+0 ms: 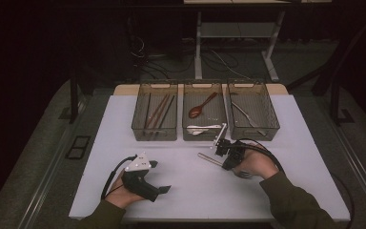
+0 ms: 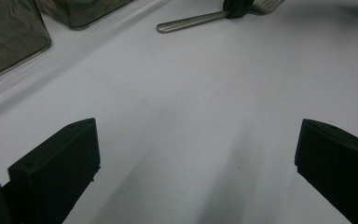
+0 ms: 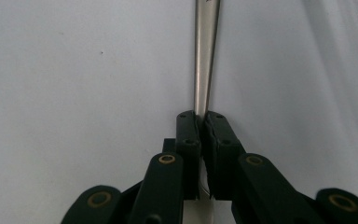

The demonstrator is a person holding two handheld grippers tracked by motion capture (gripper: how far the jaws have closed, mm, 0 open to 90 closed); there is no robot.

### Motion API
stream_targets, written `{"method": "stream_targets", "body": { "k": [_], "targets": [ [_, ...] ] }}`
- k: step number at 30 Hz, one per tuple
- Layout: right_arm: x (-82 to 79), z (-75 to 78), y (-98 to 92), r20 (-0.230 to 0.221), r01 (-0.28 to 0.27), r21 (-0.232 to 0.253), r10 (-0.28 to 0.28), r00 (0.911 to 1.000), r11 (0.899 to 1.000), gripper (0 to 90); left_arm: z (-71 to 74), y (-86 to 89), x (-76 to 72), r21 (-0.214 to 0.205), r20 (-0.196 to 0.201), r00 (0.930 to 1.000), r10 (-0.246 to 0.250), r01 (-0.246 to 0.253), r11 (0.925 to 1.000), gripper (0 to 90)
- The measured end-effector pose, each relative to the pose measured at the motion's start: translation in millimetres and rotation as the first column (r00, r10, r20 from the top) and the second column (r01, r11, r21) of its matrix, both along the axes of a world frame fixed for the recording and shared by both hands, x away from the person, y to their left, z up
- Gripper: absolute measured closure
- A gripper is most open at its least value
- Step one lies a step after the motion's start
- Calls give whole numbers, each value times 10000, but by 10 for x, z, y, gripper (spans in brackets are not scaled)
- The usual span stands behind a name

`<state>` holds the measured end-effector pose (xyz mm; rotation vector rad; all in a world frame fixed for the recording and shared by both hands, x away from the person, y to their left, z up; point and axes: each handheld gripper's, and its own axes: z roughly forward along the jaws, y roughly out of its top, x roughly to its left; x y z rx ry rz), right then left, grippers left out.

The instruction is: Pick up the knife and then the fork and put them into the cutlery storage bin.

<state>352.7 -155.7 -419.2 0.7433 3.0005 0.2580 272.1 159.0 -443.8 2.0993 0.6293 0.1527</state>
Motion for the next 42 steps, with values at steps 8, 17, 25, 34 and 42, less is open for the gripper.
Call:
{"method": "stream_targets", "body": {
  "k": [8, 17, 25, 34, 42],
  "targets": [
    [7, 28, -75, -40, 231, 570, -229, 9997, 9981, 844, 0, 1, 1, 3, 1, 10000, -10, 10, 10000, 0],
    [53, 172, -315, 547, 488, 2097, -616, 9966, 9765, 844, 0, 0, -3, -11, -4, 10000, -26, 26, 10000, 0],
    [81, 383, -572, 1042, 900, 3903, -1411, 9845, 9163, 845, -3, -3, -3, -5, -24, 10000, -15, 15, 10000, 0],
    [125, 566, -825, 1695, 1238, 5252, -2460, 9543, 8419, 845, -1, 1, 13, -198, -96, 10000, 28, -30, 9998, 0],
    [243, 683, -1030, 1985, 1654, 5979, -3449, 9174, 7843, 844, -2, 2, 24, -269, -144, 9999, 23, -27, 9996, 0]
  ]
}}
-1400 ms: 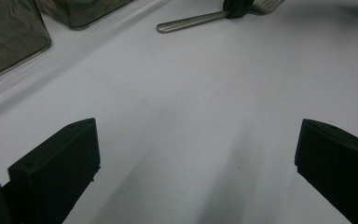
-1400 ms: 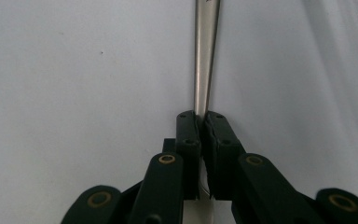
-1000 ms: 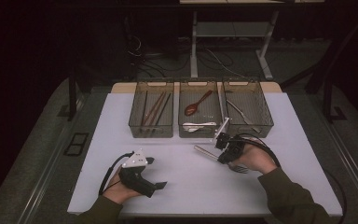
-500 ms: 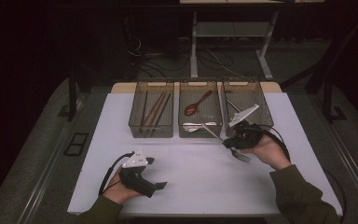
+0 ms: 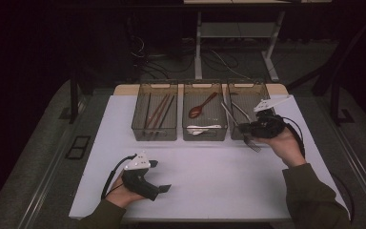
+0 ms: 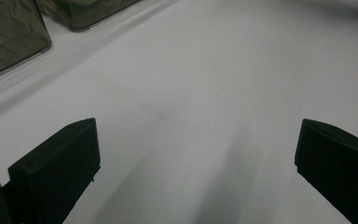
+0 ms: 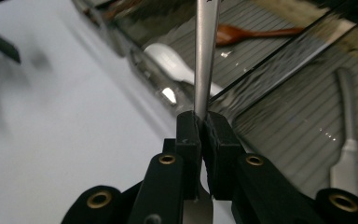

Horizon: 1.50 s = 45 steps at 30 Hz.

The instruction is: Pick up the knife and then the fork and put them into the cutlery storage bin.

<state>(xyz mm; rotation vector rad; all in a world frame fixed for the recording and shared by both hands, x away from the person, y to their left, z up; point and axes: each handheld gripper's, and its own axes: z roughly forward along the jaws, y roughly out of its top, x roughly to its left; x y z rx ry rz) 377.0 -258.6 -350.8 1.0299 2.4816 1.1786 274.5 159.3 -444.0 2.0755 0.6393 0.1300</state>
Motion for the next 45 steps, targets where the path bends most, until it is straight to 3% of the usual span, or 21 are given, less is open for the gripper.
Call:
{"method": "stream_targets", "body": {
  "k": [9, 17, 29, 35, 45],
  "targets": [
    [113, 151, -236, 574, 777, 760, -822, 9950, 9941, 844, -3, -11, -1, 18, -9, 10000, 60, -60, 10000, 0],
    [286, 178, -363, 984, 1419, 884, -1504, 9837, 9859, 844, 3, -37, 5, -23, 8, 10000, -4, 4, 10000, 0],
    [719, 115, -504, 882, 2511, 281, -2526, 9635, 9676, 844, 2, -45, 10, -58, 13, 9998, -184, 184, 9998, 0],
    [890, -1, -517, 729, 2518, -483, -2480, 9660, 9666, 844, 3, -48, 6, -40, 19, 9998, -185, 185, 9998, 0],
    [1028, -254, -527, -133, 2332, -1505, -2379, 9712, 9607, 843, 4, -52, -2, -44, 12, 9998, -208, 208, 9998, 0]
  ]
}}
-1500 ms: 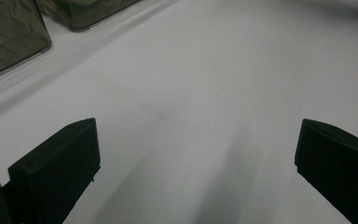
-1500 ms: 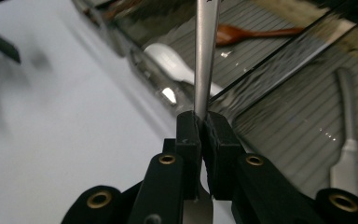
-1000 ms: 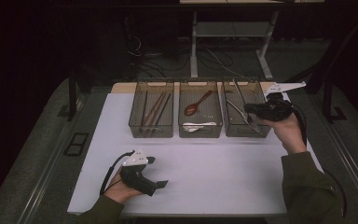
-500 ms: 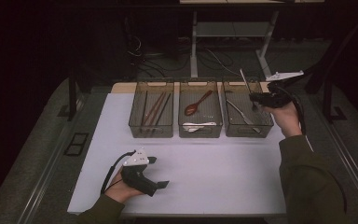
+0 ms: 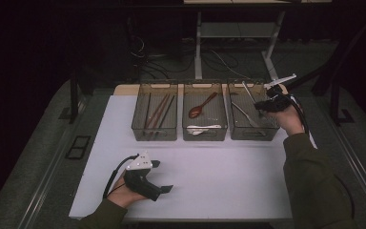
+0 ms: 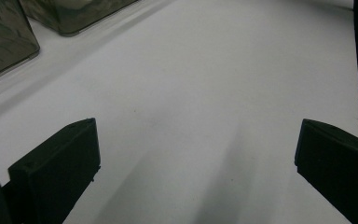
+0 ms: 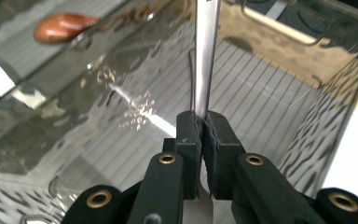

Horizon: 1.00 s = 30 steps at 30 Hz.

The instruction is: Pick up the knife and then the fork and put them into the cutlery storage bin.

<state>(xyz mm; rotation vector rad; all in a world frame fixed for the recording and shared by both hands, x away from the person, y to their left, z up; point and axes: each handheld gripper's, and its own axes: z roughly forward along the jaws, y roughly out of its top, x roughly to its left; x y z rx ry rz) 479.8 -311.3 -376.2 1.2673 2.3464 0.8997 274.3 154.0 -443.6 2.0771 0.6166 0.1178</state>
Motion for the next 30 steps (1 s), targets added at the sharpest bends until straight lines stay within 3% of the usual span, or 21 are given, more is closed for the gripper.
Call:
{"method": "stream_targets", "body": {
  "k": [10, 13, 17, 21, 26, 30],
  "targets": [
    [56, -159, 65, -895, -179, -805, 107, 9959, 9966, 836, 0, 0, 0, 3, 1, 10000, -24, 24, 10000, 0],
    [64, -188, 66, -986, -198, -861, 113, 9951, 9961, 825, -1, 2, 1, -12, -4, 10000, -12, 12, 10000, 0],
    [57, -165, 49, -886, -73, -660, 15, 9961, 9978, 762, -1, 1, 0, -4, -7, 10000, -25, 25, 10000, 0],
    [43, -147, 22, -788, 171, -413, -203, 9967, 9990, 637, -1, 4, 0, 2, -7, 10000, -26, 26, 10000, 0],
    [-2, -112, -26, -743, 463, 522, -424, 9963, 9976, 483, -1, 19, 7, 17, -6, 10000, -25, 25, 10000, 0],
    [-76, -86, -49, -191, 705, 675, -694, 9974, 9952, 396, 1, 38, 14, 8, -29, 10000, 28, -28, 10000, 0]
  ]
}}
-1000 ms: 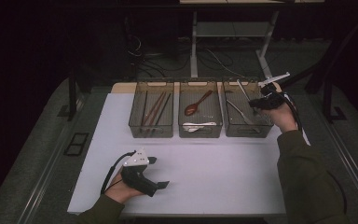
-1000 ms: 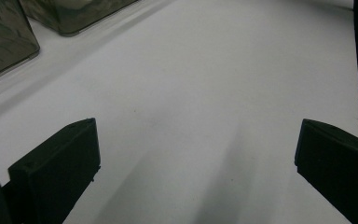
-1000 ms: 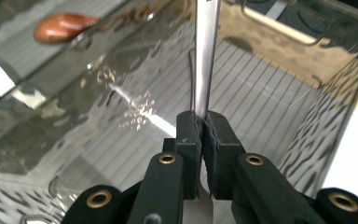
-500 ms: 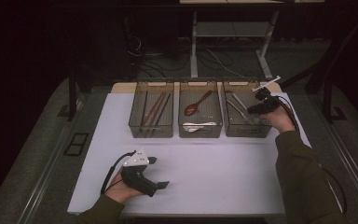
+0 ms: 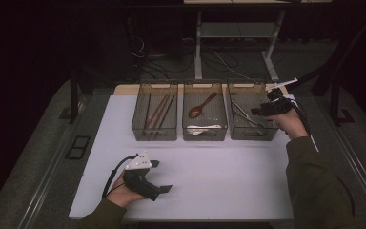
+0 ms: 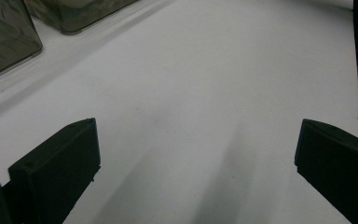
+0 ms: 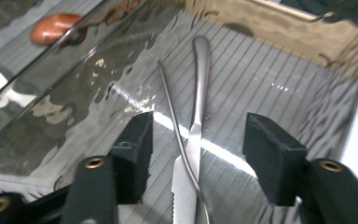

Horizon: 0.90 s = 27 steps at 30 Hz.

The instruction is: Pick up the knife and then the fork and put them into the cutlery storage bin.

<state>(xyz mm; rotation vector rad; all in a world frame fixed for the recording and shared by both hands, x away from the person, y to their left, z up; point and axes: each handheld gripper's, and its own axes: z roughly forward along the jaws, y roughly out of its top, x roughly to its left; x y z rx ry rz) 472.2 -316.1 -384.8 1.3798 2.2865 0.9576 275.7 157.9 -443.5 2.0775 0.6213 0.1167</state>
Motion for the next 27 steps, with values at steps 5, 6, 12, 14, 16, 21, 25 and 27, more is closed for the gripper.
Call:
{"method": "stream_targets", "body": {
  "k": [5, 6, 12, 14, 16, 21, 25, 27],
  "targets": [
    [-113, 46, -45, 398, 298, 904, -335, 9986, 9955, 316, -3, 12, 3, 11, -64, 10000, 38, -38, 10000, 0],
    [-135, 58, -51, 454, 276, 1004, -323, 9984, 9946, 298, -4, 15, 5, 30, -58, 10000, 20, -20, 10000, 0],
    [-296, 100, -76, 909, -164, 1469, 30, 9959, 9890, 253, -8, 26, 11, 84, -96, 10000, -6, 7, 10000, 0],
    [-346, 103, -60, 1018, -334, 1385, 193, 9946, 9898, 234, -7, 25, 11, 79, -94, 10000, 0, 1, 10000, 0],
    [-395, 105, -42, 1105, -519, 1314, 374, 9932, 9900, 222, -7, 26, 10, 85, -90, 10000, -7, 8, 10000, 0],
    [-513, 103, 1, 1346, -817, 1331, 637, 9888, 9877, 185, -5, 28, 5, 90, -106, 9999, 18, -17, 10000, 0],
    [-644, 102, 37, 1492, -1141, 1367, 934, 9844, 9840, 145, -8, 29, 7, 111, -112, 9999, 8, -7, 9999, 0],
    [-716, 103, 56, 1568, -1279, 1366, 1060, 9819, 9823, 144, -7, 27, 8, 127, -104, 9999, -12, 13, 9999, 0]
  ]
}}
